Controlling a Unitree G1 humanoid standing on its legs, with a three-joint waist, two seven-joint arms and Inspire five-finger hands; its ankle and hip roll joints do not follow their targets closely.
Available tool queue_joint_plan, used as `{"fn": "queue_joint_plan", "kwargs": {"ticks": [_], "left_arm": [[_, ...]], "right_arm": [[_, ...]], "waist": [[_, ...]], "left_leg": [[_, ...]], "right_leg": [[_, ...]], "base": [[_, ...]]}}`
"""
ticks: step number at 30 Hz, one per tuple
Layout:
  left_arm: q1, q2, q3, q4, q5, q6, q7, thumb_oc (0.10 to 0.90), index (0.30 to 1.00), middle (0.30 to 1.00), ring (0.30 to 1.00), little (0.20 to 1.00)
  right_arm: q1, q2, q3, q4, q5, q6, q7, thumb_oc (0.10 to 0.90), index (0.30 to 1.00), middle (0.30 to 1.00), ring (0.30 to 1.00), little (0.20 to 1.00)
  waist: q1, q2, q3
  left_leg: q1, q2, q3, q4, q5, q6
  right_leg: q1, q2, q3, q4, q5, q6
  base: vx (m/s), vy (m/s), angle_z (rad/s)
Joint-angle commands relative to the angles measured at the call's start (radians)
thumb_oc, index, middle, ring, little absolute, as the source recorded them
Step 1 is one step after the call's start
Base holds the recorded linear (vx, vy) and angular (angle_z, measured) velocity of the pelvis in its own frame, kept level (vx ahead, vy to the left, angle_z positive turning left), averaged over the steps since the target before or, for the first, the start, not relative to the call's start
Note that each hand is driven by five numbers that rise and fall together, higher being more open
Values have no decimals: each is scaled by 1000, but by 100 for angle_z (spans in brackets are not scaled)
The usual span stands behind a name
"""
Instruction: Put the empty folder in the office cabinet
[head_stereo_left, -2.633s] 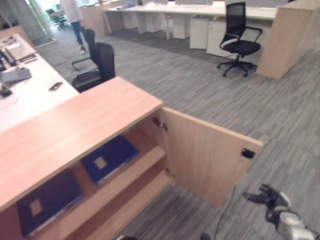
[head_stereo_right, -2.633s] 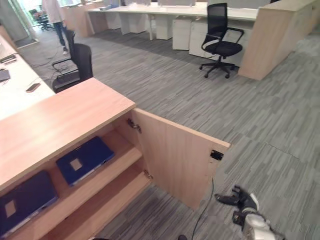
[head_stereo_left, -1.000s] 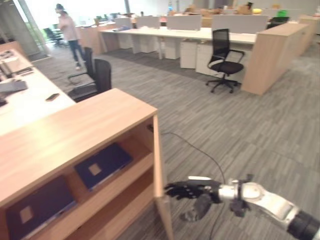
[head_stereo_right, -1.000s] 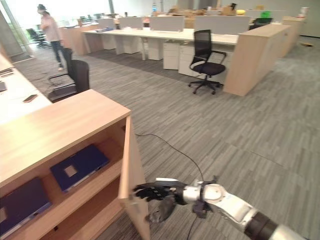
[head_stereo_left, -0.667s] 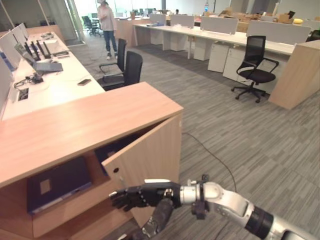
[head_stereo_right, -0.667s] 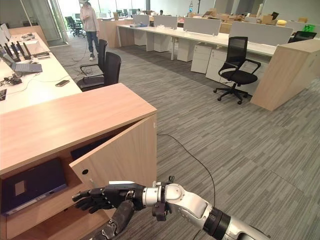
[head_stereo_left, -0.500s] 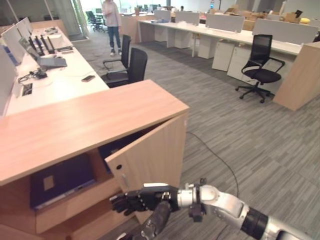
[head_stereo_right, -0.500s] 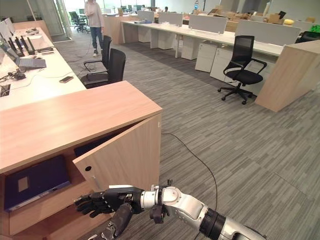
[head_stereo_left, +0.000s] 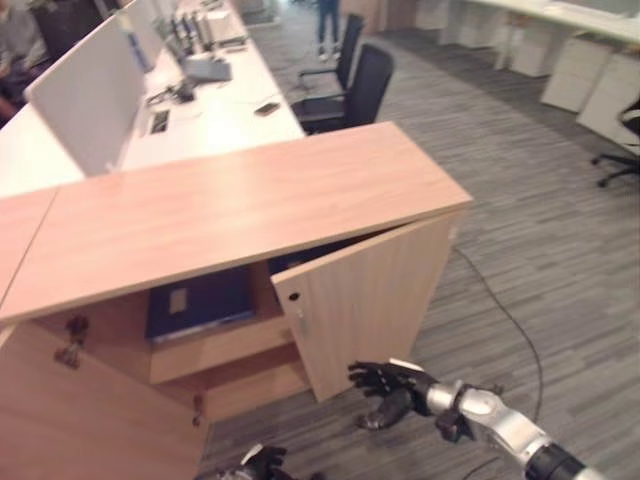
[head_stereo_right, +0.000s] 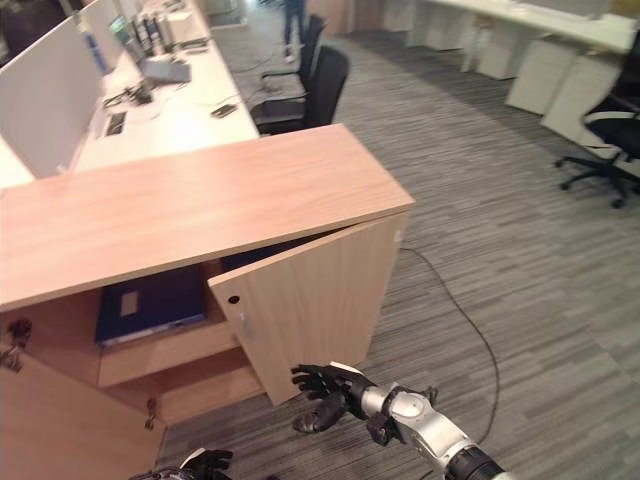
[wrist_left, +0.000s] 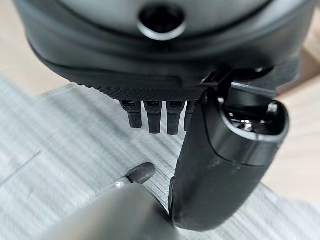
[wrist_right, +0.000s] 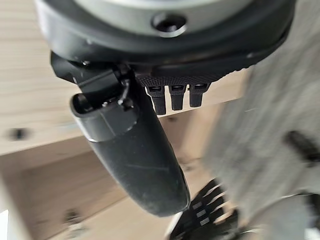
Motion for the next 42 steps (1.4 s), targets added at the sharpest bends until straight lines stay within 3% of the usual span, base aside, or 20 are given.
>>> {"fn": "queue_joint_plan", "kwargs": {"ticks": [1,3,5,11,17,18,19,20,21,22,28,30,32,34,37,42], "left_arm": [[58,24,-34,64,-10,18,0,800,900,900,900,900],[58,24,-34,64,-10,18,0,800,900,900,900,900],[80,29,-13,72,-66,25,6,800,900,900,900,900],[91,30,21,78,-155,31,15,800,900,900,900,900],[67,19,2,68,-221,30,11,800,900,900,900,900],[57,14,0,63,-245,28,10,800,900,900,900,900],[44,13,17,35,-310,26,8,800,900,900,900,900],[44,13,17,35,-310,26,8,800,900,900,900,900],[46,24,50,18,-369,28,3,800,900,900,900,900],[51,34,75,12,-398,27,2,800,900,900,900,900],[66,88,203,4,-526,16,11,800,900,900,900,900],[62,127,255,-27,-582,9,15,800,900,900,900,900],[44,178,297,-76,-620,-7,30,800,900,900,900,900],[41,203,317,-100,-640,-9,33,800,900,900,900,900],[11,305,365,-193,-677,-22,46,800,900,900,900,900],[-32,417,416,-320,-698,-35,71,800,900,900,900,900]], "right_arm": [[-14,84,-79,7,-14,-82,-25,800,900,900,900,900],[-14,85,-79,8,-14,-83,-25,800,900,900,900,900],[41,134,-126,129,93,-71,-51,800,900,900,900,900],[86,178,-181,214,214,-90,-88,800,900,900,900,900],[52,229,-214,472,126,-90,-161,800,900,900,900,900],[41,243,-229,539,101,-91,-181,800,900,900,900,900],[26,260,-259,650,72,-87,-205,800,900,900,900,900],[25,260,-259,650,71,-87,-205,800,900,900,900,900],[21,275,-286,744,56,-78,-218,800,900,900,900,900],[22,280,-297,784,51,-72,-222,800,900,900,900,900],[48,284,-373,900,36,-63,-220,800,900,900,900,900],[56,274,-399,920,31,-61,-218,800,900,900,900,900],[71,261,-428,931,14,-61,-218,800,900,900,900,900],[75,253,-444,933,9,-60,-215,800,900,900,900,900],[83,228,-476,927,11,-63,-215,800,900,900,900,900],[91,206,-512,921,35,-61,-208,800,900,900,900,900]], "waist": [[42,-70,-44],[39,-69,-44],[59,-72,-50],[89,-72,-27],[108,-56,1],[106,-52,6],[108,-50,28],[107,-50,25],[107,-47,33],[107,-44,29],[105,-25,1],[106,-13,-8],[101,6,-19],[100,12,-23],[98,26,-26],[99,35,-25]], "left_leg": [[32,-56,12,-4,-98,-21],[32,-56,9,-4,-98,-22],[24,-30,-48,-3,-83,-59],[-2,10,-142,15,-46,-106],[-35,34,-180,29,-11,-135],[-54,34,-161,39,-6,-132],[-89,44,-43,83,-10,-106],[-92,43,-45,84,-8,-106],[-101,64,79,118,-23,-89],[-105,67,107,137,-33,-87],[-37,94,143,99,-39,-99],[10,125,164,64,-22,-114],[41,174,188,27,37,-141],[44,192,193,17,59,-152],[16,243,217,2,123,-179],[-22,274,225,-5,121,-190]], "right_leg": [[-23,-33,-77,-38,64,15],[-21,-34,-81,-39,64,15],[23,-9,-140,-90,57,-7],[47,33,-231,-80,15,-43],[74,56,-313,-79,-18,-72],[77,52,-340,-77,-23,-74],[83,37,-383,-63,-30,-77],[80,37,-385,-64,-28,-77],[77,26,-419,-59,-28,-81],[74,22,-435,-62,-27,-86],[86,8,-499,-81,-24,-90],[95,1,-526,-79,-30,-89],[104,-9,-564,-74,-38,-85],[110,-14,-578,-73,-41,-81],[121,-40,-600,-68,-39,-66],[137,-71,-603,-82,-15,-39]], "base": [[75,-227,115],[45,-156,106],[110,-353,50],[27,-215,52],[-13,-150,78],[-59,-78,85],[-57,-41,91],[-85,-41,108],[-65,-21,110],[-76,-23,98],[9,36,58],[44,97,52],[41,160,27],[29,117,26],[30,197,37],[50,184,41]]}}
